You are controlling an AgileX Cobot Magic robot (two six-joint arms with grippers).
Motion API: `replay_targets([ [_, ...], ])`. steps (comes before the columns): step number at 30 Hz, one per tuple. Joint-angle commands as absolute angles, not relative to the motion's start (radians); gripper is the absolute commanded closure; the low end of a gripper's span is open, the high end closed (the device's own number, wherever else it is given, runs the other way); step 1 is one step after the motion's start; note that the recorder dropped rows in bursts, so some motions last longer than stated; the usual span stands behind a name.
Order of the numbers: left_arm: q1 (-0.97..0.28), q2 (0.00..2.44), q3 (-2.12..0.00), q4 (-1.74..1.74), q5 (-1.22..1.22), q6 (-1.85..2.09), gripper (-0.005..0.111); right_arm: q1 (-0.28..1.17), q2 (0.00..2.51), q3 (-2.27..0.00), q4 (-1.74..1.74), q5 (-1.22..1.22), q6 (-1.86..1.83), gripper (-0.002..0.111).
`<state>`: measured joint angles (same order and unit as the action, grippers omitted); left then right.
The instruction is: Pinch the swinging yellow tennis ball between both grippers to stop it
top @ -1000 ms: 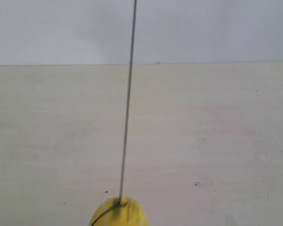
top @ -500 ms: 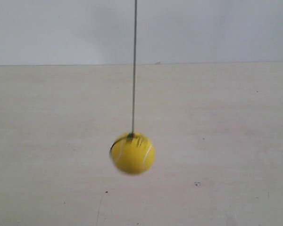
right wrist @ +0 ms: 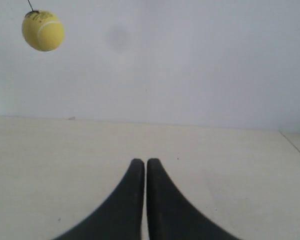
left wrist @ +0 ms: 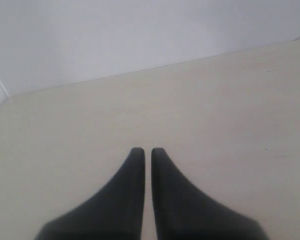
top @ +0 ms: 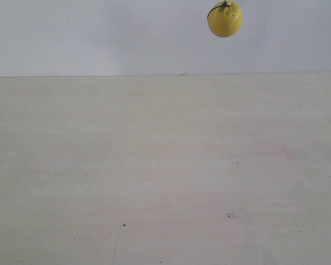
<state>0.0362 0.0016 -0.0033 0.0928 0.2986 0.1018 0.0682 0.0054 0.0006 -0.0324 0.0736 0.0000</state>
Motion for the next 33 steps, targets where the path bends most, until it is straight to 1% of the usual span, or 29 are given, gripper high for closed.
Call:
replay_targets([
  [1,0.038,0.0,0.0,0.146,0.201,0.151,0.102,0.068,0.0,0.0,-0.033,-0.019,0.0,0.108],
  [8,0.038,0.0,0.0,0.036,-0.024,0.014,0.102,0.068,0.0,0.0,-0.033,-0.175,0.2,0.108],
  [11,0.038,0.0,0.0,0.03,-0.135,-0.084,0.102,0.068,0.0,0.0,-0.033,-0.22,0.221,0.108],
  [13,0.038,0.0,0.0,0.038,-0.199,-0.288,0.102,0.068,0.0,0.0,-0.033,-0.228,0.252,0.108],
  [15,0.038,0.0,0.0,0.176,-0.244,-0.413,0.102,0.068,0.0,0.0,-0.033,-0.23,0.271,0.108],
  [17,0.038,0.022,0.0,0.498,-0.363,-0.672,0.102,0.068,0.0,0.0,-0.041,-0.27,0.273,0.108],
  [19,0.038,0.069,0.0,0.754,-0.532,-0.816,0.102,0.068,0.0,0.0,-0.046,-0.307,0.273,0.108],
  [20,0.038,0.129,-0.026,0.921,-0.679,-0.915,0.102,0.068,0.0,0.0,-0.082,-0.339,0.287,0.108],
  [21,0.038,0.167,-0.053,0.966,-0.732,-0.947,0.102,0.068,0.0,0.0,-0.096,-0.353,0.291,0.108],
  [23,0.038,0.289,-0.137,1.009,-0.77,-1.004,0.102,0.068,0.003,0.0,-0.101,-0.393,0.312,0.108],
  [25,0.038,0.437,-0.22,1.078,-0.785,-1.075,0.102,0.068,0.072,-0.015,-0.163,-0.396,0.347,0.108],
  [27,0.038,0.601,-0.293,1.18,-0.851,-1.131,0.102,0.068,0.182,-0.055,-0.274,-0.426,0.403,0.108],
  [29,0.038,0.822,-0.354,1.255,-0.948,-1.137,0.102,0.068,0.381,-0.115,-0.417,-0.46,0.503,0.108],
  [30,0.038,0.881,-0.367,1.27,-0.98,-1.137,0.102,0.068,0.454,-0.125,-0.469,-0.482,0.536,0.108],
  [33,0.038,1.132,-0.402,1.36,-1.163,-1.086,0.102,0.068,0.714,-0.128,-0.71,-0.642,0.671,0.108],
])
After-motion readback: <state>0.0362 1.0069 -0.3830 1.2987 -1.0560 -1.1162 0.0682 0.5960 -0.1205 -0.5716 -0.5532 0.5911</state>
